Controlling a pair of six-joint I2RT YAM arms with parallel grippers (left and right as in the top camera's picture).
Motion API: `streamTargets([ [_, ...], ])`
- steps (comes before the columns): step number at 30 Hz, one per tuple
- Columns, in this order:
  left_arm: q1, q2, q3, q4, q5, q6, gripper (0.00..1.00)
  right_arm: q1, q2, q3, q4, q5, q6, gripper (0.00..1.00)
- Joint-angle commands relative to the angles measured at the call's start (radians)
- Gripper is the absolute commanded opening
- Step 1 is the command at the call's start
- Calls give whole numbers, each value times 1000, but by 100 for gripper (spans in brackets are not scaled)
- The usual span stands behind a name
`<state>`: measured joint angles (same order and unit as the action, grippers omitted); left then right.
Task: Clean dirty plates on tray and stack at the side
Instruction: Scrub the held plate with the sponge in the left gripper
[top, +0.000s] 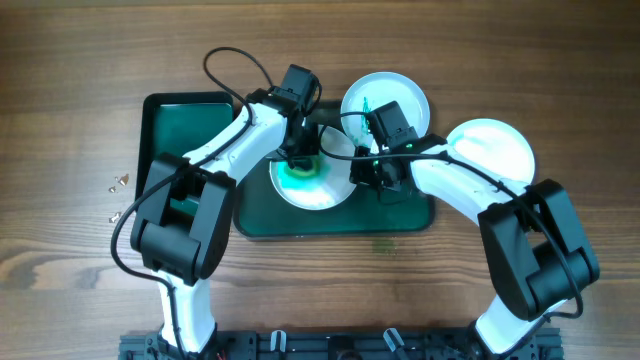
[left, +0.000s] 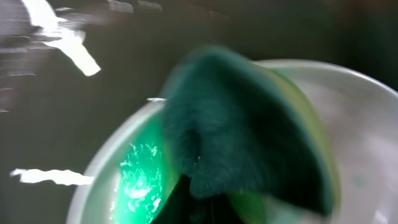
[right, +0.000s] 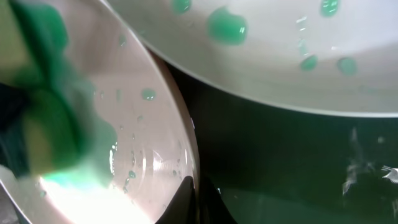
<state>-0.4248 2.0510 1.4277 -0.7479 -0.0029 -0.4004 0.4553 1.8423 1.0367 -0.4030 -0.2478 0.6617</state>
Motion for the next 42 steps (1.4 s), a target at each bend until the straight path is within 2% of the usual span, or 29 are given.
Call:
streamTargets([
  [1, 31, 23, 3, -44, -356, -117, 4, 6, 19, 3, -12, -24, -7, 4],
  [3, 29, 23, 3, -107, -283, -72, 4, 6, 19, 3, -11, -24, -6, 4],
  [5, 29, 23, 3, -154, -139, 14, 4, 6, 19, 3, -11, -24, -6, 4],
  [10, 28, 23, 3, -205, 483, 412, 4, 6, 19, 3, -10, -31, -6, 4],
  [12, 27, 23, 3, -195, 602, 481, 4, 6, 19, 3, -9, -35, -7, 4],
  [15, 29, 23, 3, -129, 601, 475, 4, 6, 19, 3, -10, -38, -7, 4],
  [17, 30, 23, 3, -52, 485, 403, 4, 6, 19, 3, -12, -38, -6, 4],
  [19, 30, 23, 3, 38, 194, 241, 4, 5, 19, 3, -12, -38, -7, 4],
  [20, 30, 23, 3, 55, 95, 184, 4, 5, 19, 3, -12, -38, -6, 4],
  [22, 30, 23, 3, 63, -234, -11, 4, 5, 19, 3, -12, -37, -7, 4],
  [24, 30, 23, 3, 32, -414, -110, 4, 5, 19, 3, -13, -34, -7, 4],
  [26, 30, 23, 3, -3, -444, -113, 4, 5, 19, 3, -12, -34, -7, 4],
  [29, 29, 23, 3, -106, -365, -98, 4, 5, 19, 3, -12, -34, -6, 4],
  [32, 29, 23, 3, -191, -144, 43, 4, 5, 19, 3, -12, -35, -6, 4],
  [34, 29, 23, 3, -239, 106, 223, 4, 5, 19, 3, -11, -38, -6, 4],
  [35, 29, 23, 3, -296, 396, 430, 4, 5, 19, 3, -9, -41, -6, 4],
  [36, 29, 23, 3, -314, 492, 500, 4, 5, 19, 3, -9, -42, -6, 4],
  [38, 29, 23, 3, -318, 566, 544, 4, 5, 19, 3, -9, -43, -6, 4],
  [42, 29, 23, 3, -271, 575, 543, 4, 5, 19, 3, -9, -49, -7, 4],
])
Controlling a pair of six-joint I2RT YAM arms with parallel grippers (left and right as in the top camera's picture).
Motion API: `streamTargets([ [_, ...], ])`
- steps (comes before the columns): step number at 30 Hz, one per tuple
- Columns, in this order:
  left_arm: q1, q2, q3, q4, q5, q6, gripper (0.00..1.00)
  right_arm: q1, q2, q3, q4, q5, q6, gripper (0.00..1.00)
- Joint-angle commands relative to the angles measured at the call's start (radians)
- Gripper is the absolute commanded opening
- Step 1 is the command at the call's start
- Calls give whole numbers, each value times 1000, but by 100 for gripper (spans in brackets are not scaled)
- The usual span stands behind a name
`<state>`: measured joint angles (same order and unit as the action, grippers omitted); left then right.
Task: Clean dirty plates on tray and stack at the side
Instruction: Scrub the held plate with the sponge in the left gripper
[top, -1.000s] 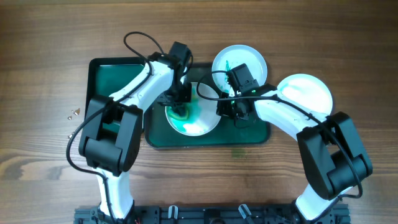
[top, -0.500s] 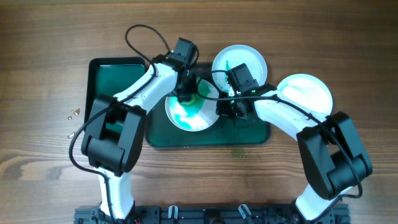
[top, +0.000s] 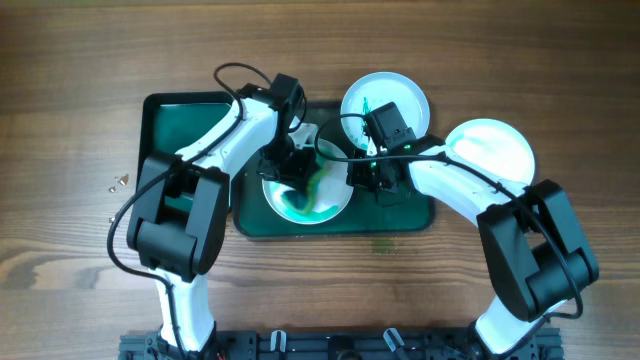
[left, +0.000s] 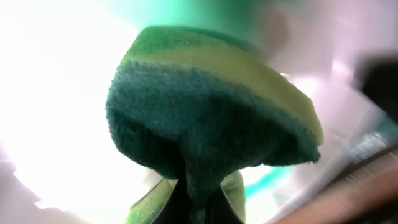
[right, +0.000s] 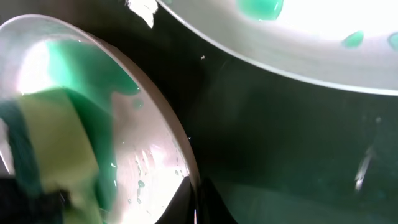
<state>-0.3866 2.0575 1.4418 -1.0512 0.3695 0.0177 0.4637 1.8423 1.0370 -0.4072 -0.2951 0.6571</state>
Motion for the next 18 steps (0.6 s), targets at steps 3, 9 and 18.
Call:
streamTargets([
  [3, -8, 17, -11, 103, 196, 118, 4, -3, 19, 2, -5, -2, -2, 4],
  [9, -8, 16, -10, 280, -218, -242, 4, -3, 19, 2, -6, -2, -2, 4],
  [18, -8, 3, 145, 132, -573, -426, 4, -3, 19, 2, -10, 2, -2, 4],
])
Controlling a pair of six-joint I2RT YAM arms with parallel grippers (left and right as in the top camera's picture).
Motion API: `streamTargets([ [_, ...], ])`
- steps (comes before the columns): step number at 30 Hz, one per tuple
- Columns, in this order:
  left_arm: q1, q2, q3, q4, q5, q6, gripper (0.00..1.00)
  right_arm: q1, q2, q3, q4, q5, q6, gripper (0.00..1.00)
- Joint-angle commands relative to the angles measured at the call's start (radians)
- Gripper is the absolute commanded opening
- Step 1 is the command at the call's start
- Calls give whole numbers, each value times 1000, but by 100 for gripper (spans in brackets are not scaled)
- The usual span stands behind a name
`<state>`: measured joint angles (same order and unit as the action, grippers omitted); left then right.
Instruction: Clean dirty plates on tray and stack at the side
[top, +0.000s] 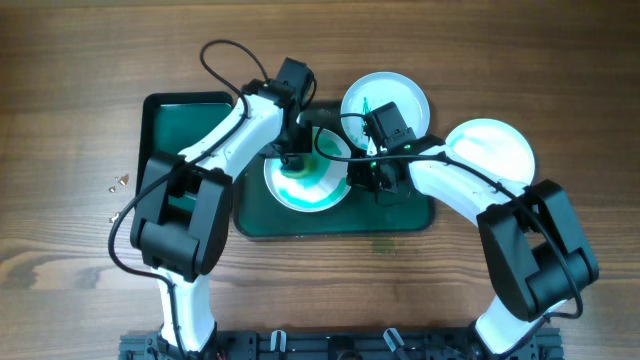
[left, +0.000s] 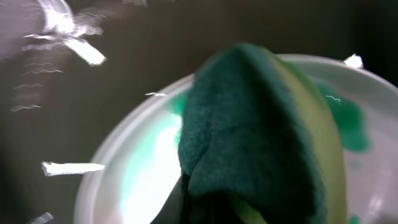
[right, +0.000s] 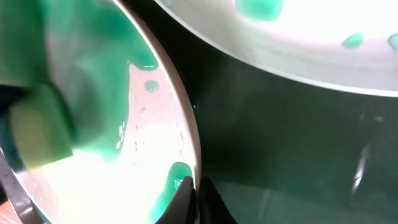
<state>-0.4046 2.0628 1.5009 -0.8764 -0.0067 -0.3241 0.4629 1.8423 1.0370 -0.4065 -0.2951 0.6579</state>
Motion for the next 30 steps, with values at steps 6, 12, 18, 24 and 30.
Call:
streamTargets([
  [6, 18, -9, 236, -191, -186, -84, 4, -2, 19, 3, -14, 2, -4, 4],
  [12, 72, -11, 359, -293, -79, -79, 4, -2, 16, 23, -46, -14, -23, 4],
  [18, 101, -14, 360, -304, -12, -73, 4, 5, -64, 57, -134, 69, -57, 4],
  [24, 101, -14, 360, -303, -12, -73, 4, 114, -275, 57, -239, 432, -82, 4],
  [30, 101, -14, 360, -303, -12, -73, 4, 277, -374, 57, -341, 828, -82, 4],
])
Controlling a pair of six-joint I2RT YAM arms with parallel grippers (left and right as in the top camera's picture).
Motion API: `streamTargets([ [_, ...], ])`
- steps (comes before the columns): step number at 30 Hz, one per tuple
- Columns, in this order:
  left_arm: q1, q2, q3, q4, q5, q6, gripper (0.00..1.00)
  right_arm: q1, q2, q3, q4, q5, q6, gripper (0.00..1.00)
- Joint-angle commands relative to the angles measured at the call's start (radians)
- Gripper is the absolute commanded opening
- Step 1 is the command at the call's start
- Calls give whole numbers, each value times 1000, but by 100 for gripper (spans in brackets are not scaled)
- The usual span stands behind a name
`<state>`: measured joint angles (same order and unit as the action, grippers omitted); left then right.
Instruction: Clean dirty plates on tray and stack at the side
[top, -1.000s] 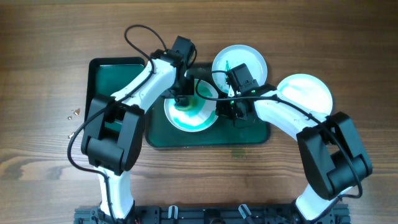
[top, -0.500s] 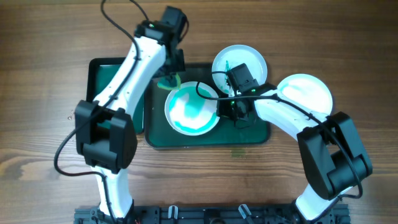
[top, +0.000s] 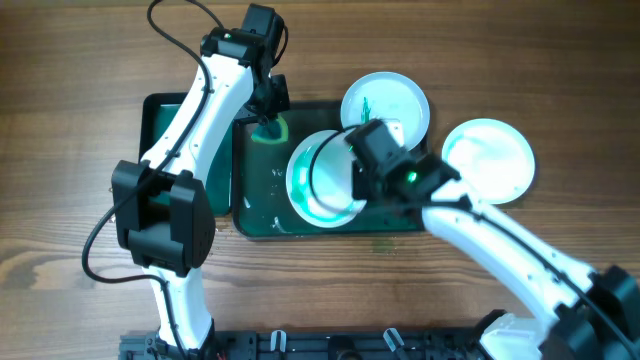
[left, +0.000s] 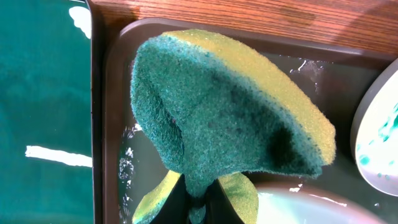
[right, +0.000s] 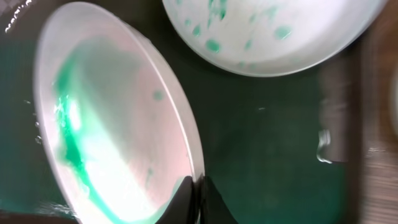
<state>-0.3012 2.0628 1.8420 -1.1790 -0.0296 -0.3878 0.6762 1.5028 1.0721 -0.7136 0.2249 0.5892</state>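
Observation:
My left gripper (left: 199, 202) is shut on a green and yellow sponge (left: 224, 106), held over the far left corner of the dark tray (top: 250, 210); in the overhead view the sponge (top: 270, 128) is apart from the plates. My right gripper (right: 198, 186) is shut on the rim of a white plate (right: 118, 124) smeared with green soap, tilted up above the tray's middle (top: 322, 178). A second plate (top: 385, 98) with green spatter lies at the tray's far right corner. A white plate (top: 488, 160) rests on the table to the right of the tray.
A green tray (top: 165, 130) adjoins the dark one on its left. The left arm (top: 190, 110) reaches across it. Wet tray floor (right: 273, 155) shows beside the held plate. Wooden table (top: 80, 60) lies all around.
The left gripper with the sponge has left the plate and now sits at the tray's far left corner. The right gripper has raised the plate, tilted, off the tray floor.
At first the sponge pressed on the soapy plate in the tray while my right gripper pinched its rim. At the following two moments the sponge sat at other spots on it, green soap spread wider. Now the sponge is off and the plate is up.

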Motion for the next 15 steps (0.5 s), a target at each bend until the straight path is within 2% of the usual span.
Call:
streamTargets([
  [1, -3, -14, 19, 0, 11, -10, 4, 86, -37, 22, -52, 363, -13, 4],
  [8, -3, -14, 19, -1, 11, -10, 4, 195, -37, 22, -139, 639, -14, 4],
  [15, -3, -14, 19, -4, 11, -10, 4, 203, -37, 22, -126, 652, -13, 4],
])
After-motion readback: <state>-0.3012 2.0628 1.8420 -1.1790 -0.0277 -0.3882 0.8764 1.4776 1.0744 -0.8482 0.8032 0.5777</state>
